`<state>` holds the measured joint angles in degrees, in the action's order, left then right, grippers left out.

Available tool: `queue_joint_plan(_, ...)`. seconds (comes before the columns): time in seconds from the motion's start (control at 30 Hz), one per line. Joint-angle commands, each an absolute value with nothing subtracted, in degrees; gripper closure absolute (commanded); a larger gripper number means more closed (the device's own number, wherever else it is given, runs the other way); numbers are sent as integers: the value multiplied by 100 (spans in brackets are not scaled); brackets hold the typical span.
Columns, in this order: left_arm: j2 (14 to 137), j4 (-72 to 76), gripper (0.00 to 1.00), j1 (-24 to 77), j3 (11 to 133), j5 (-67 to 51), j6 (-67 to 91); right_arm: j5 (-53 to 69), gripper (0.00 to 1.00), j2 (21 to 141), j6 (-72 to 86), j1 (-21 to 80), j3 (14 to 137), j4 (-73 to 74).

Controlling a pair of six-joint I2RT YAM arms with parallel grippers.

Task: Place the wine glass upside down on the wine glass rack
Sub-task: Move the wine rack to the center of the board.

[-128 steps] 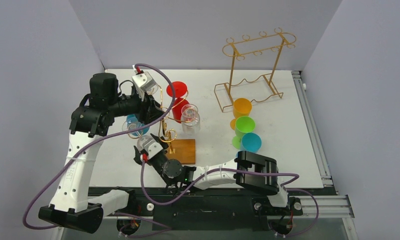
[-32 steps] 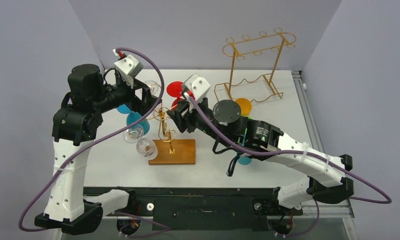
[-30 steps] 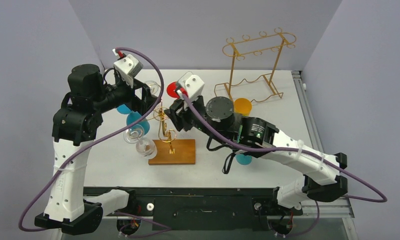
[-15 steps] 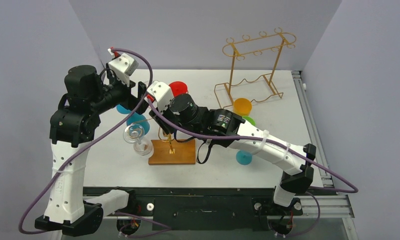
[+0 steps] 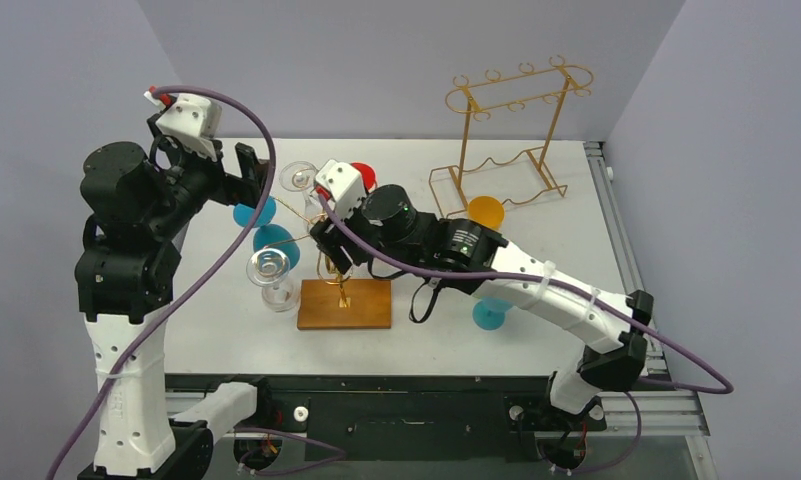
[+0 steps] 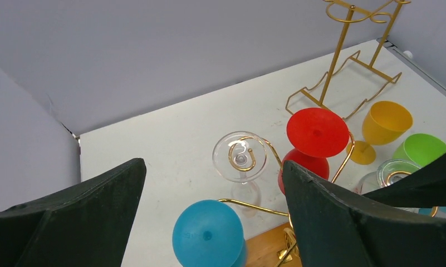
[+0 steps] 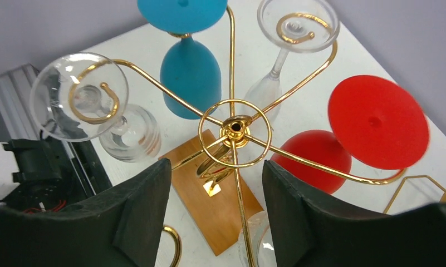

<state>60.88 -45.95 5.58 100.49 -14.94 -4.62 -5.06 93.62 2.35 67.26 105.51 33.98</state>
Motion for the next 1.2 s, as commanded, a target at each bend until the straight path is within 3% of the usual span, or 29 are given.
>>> queue_joint_plan(0.0, 6142, -4351, 13, 323, 10098, -2322, -415, -535, 44, 8289, 382, 6860, 10285, 2589)
queue_joint_plan(0.13, 6332, -5006, 26, 316, 10184, -3698, -662, -1068, 55, 7457, 468, 7150, 9317, 2362)
queue_joint_plan(0.37, 6533, -6040, 28, 556, 10035, -4709, -1328, -2210, 100, 6314, 1178, 7820, 6565, 1447)
queue_joint_plan(0.53, 6622, -6523, 32, 981, 9881, -4569, -1736, -2262, 100, 6351, 1891, 7854, 4904, 174)
queue_joint_plan(0.7, 6717, -6710, 38, 1188, 9756, -4152, -1919, -2170, 100, 7033, 1787, 7859, 4029, -1179)
queue_joint_plan(0.93, 6613, -6482, 46, 1233, 9436, -3840, -1913, -1809, 100, 7944, 1286, 7892, 3593, -2655)
queue_joint_plan(1.17, 6666, -6136, 49, 1277, 9172, -3930, -1787, -1839, 100, 8733, 1020, 7882, 3668, -3061)
